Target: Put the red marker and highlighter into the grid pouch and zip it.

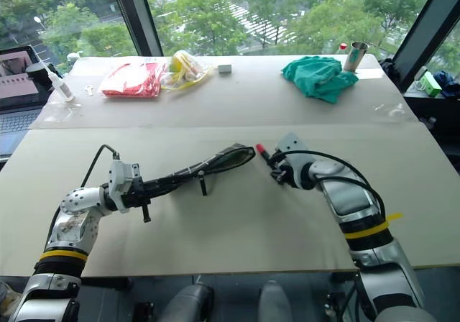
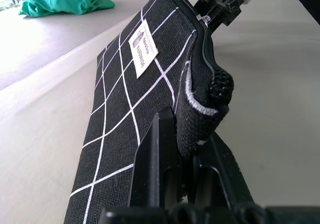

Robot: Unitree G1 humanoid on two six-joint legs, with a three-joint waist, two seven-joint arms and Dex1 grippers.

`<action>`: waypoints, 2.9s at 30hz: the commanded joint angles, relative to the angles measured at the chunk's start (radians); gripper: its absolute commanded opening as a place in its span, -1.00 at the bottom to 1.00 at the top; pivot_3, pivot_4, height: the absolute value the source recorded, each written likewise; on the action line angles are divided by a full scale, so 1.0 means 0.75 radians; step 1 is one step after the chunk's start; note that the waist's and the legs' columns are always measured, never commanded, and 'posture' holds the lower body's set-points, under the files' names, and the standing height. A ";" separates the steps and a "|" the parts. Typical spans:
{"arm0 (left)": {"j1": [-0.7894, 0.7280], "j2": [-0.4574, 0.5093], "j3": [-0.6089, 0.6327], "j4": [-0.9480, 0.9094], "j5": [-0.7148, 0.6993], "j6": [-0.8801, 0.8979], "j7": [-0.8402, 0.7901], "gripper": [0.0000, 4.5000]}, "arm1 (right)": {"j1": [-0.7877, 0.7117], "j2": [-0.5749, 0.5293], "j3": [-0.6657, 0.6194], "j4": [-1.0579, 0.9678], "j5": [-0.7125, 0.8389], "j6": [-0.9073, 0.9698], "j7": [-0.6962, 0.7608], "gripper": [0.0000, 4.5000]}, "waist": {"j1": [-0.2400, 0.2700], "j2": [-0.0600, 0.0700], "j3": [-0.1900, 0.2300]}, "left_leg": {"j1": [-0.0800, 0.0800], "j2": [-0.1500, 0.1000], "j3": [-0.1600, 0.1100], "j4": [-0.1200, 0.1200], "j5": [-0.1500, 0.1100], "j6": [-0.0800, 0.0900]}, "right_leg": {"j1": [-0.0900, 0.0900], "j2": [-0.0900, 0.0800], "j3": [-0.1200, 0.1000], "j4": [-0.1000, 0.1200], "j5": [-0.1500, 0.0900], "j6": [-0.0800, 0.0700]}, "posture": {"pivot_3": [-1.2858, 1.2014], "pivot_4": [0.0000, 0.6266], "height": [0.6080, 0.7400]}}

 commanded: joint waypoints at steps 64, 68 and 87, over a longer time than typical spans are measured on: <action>-0.059 -0.041 -0.006 0.065 0.024 -0.082 -0.033 -1.00 | -0.329 -0.026 0.099 -0.139 -0.198 -0.733 0.725 0.55 | -0.013 0.003 0.002 | -0.008 0.001 0.000 -0.002 0.006 -0.010 | -0.010 0.001 -0.001 0.001 0.000 0.000 | 0.03 -0.52 1.00; -0.054 -0.044 -0.005 0.068 0.026 -0.089 -0.031 -1.00 | -0.305 -0.040 -0.181 -0.220 0.148 -0.309 0.743 0.55 | -0.018 0.003 0.002 | -0.008 0.001 0.000 -0.002 0.005 -0.008 | -0.010 0.001 -0.001 0.001 0.000 0.000 | 0.03 -0.52 1.00; -0.054 -0.030 0.009 0.070 0.021 -0.090 -0.050 -1.00 | 0.062 0.421 -0.062 -0.299 0.418 0.143 0.136 0.55 | -0.020 0.002 0.001 | -0.005 0.001 0.000 -0.002 0.002 -0.003 | -0.011 0.000 0.000 0.005 0.000 -0.001 | 0.03 -0.52 1.00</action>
